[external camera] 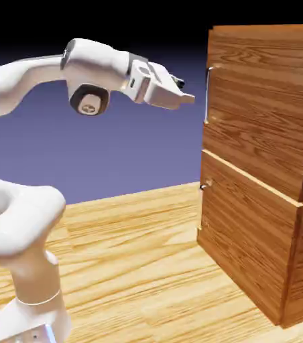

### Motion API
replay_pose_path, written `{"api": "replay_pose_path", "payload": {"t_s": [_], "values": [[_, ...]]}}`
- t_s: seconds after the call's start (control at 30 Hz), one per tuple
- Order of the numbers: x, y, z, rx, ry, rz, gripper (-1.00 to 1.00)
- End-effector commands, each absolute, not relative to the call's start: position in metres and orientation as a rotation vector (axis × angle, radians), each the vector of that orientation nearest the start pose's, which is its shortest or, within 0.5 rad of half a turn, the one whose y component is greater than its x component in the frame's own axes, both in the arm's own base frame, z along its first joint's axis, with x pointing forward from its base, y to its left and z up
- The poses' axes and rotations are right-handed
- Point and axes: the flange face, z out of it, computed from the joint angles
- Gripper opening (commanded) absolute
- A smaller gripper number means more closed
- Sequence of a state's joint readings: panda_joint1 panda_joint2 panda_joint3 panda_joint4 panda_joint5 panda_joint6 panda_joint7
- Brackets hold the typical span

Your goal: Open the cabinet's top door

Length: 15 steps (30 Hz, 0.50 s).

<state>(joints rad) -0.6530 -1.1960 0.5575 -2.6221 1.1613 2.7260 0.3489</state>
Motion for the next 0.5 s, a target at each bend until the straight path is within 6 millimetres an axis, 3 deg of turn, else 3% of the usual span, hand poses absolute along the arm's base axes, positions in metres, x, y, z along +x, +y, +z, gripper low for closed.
{"api": "replay_pose_path", "payload": {"t_s": [0.0, 0.23, 0.47], "values": [[0.29, 0.029, 0.656, -1.784, 1.155, -1.51, 0.0], [0.294, 0.075, 0.656, -1.716, 1.056, -1.615, 0.0], [0.324, 0.117, 0.633, -1.703, 0.934, -1.706, 0.0]]}}
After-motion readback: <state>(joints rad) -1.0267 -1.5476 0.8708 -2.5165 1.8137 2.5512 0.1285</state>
